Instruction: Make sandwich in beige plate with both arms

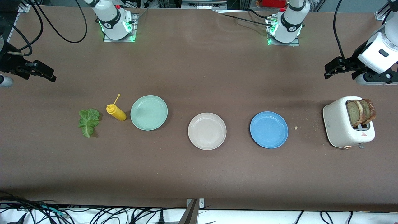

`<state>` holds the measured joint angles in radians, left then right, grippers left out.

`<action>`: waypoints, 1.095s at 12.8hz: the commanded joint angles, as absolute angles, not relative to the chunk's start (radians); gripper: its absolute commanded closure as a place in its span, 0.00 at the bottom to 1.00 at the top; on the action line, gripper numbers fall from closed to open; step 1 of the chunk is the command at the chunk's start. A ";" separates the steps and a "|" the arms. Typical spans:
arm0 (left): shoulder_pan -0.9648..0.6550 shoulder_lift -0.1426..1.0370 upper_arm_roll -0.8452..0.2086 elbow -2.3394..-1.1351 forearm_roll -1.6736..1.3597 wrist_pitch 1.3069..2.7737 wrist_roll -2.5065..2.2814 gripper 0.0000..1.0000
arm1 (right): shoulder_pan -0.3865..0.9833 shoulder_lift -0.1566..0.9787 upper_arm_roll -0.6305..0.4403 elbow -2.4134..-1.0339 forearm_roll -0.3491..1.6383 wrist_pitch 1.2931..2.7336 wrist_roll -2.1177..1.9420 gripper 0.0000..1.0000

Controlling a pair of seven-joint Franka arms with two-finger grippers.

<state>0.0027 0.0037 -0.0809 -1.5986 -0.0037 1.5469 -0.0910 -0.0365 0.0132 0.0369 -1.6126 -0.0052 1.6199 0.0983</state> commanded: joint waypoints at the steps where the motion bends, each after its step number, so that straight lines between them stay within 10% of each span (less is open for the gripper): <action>1: 0.011 0.018 -0.084 -1.565 -0.020 1.522 -0.092 0.00 | -0.034 0.014 0.032 -1.600 -0.003 1.612 0.095 0.00; 14: 0.034 0.069 -0.078 -1.565 0.014 1.523 -0.095 0.00 | -0.032 0.015 0.034 -1.598 -0.003 1.612 0.095 0.00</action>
<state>0.0153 0.0302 -0.0774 -1.5986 -0.0022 1.5452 -0.0911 -0.0365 0.0132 0.0369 -1.6127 -0.0051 1.6200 0.0983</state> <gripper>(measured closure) 0.000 0.000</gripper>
